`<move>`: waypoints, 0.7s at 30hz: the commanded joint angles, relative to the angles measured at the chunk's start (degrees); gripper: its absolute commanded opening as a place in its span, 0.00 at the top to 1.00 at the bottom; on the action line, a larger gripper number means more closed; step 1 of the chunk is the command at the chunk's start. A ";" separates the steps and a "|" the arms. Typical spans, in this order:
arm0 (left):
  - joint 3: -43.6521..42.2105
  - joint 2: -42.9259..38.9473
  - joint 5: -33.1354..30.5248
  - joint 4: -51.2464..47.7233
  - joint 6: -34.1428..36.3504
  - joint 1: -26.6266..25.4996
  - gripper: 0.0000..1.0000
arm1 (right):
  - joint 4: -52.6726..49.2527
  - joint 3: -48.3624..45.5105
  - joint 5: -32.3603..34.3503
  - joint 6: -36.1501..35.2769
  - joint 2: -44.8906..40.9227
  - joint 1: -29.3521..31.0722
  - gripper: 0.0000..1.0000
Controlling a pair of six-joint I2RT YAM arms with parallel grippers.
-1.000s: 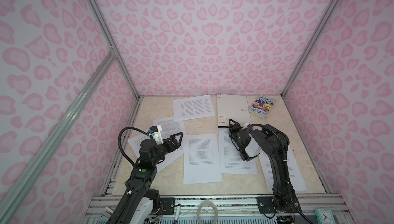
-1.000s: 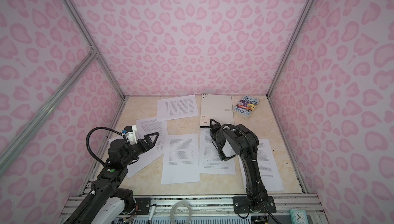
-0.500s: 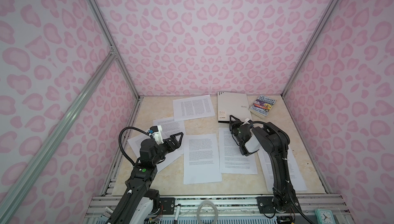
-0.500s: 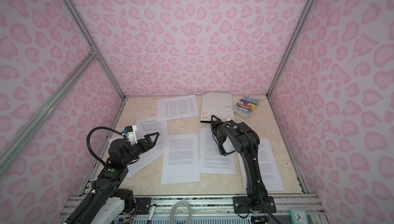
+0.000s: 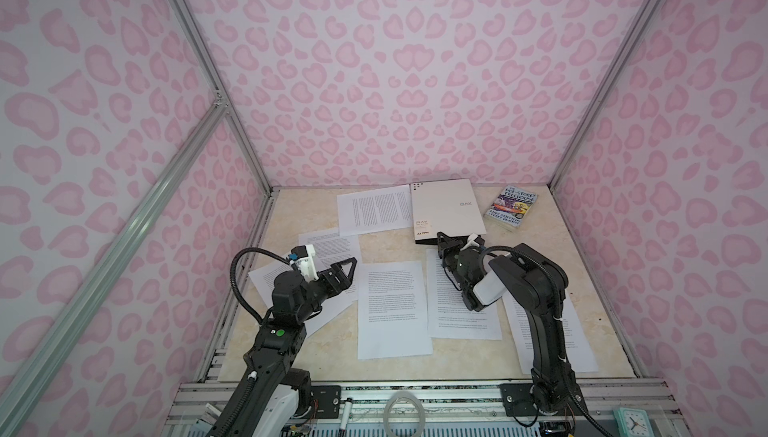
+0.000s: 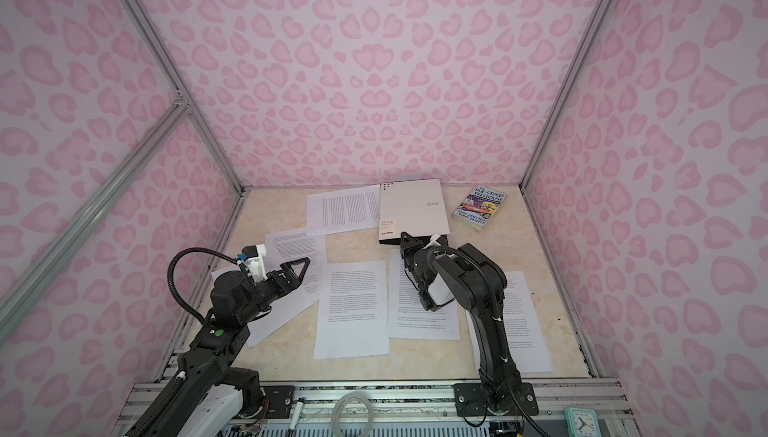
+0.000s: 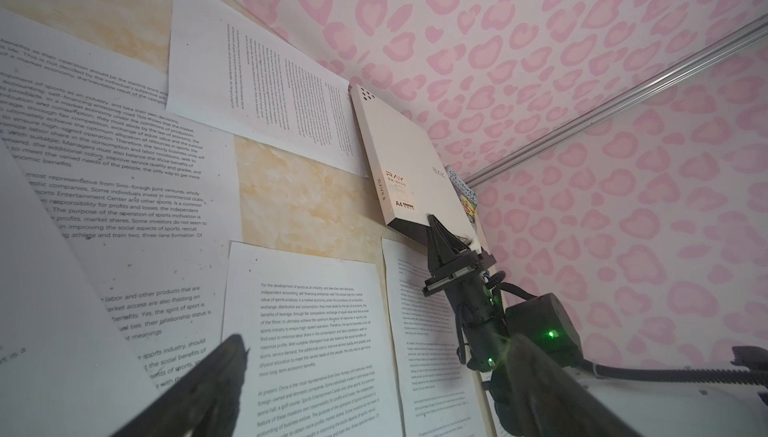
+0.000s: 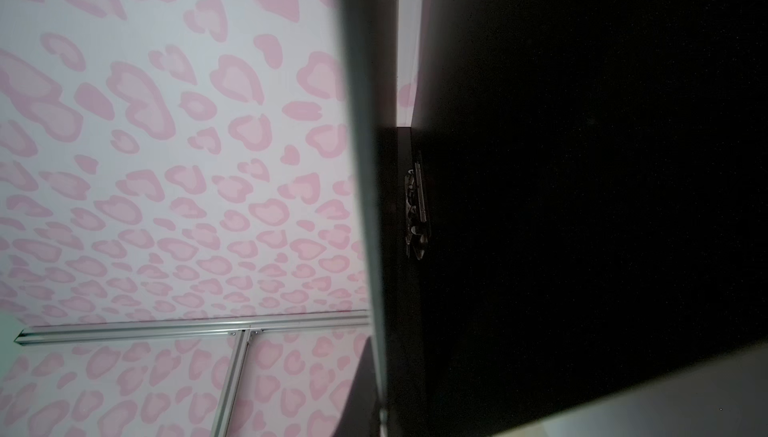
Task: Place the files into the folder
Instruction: 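Lift the folder cover with the right gripper and swing it open away from the robot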
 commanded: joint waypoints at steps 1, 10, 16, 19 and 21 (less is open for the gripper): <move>0.27 -0.47 -0.60 0.88 0.35 -0.04 0.01 | 6.19 -0.43 3.04 3.42 0.92 2.12 1.00; 0.54 -1.18 -1.38 -0.22 1.03 -0.04 0.02 | -5.53 -2.13 0.12 -8.87 -9.91 2.62 1.00; 0.78 -1.46 -1.44 -0.73 1.03 -0.01 0.02 | -30.24 0.60 -3.20 -24.78 -21.46 2.53 1.00; 1.15 -1.61 -1.94 -1.71 1.38 -0.04 0.02 | -42.50 3.12 -0.04 -35.32 -26.94 4.14 1.00; 1.41 -1.88 -3.02 -2.92 1.64 0.01 0.03 | -50.08 4.45 4.56 -43.45 -30.95 5.70 1.00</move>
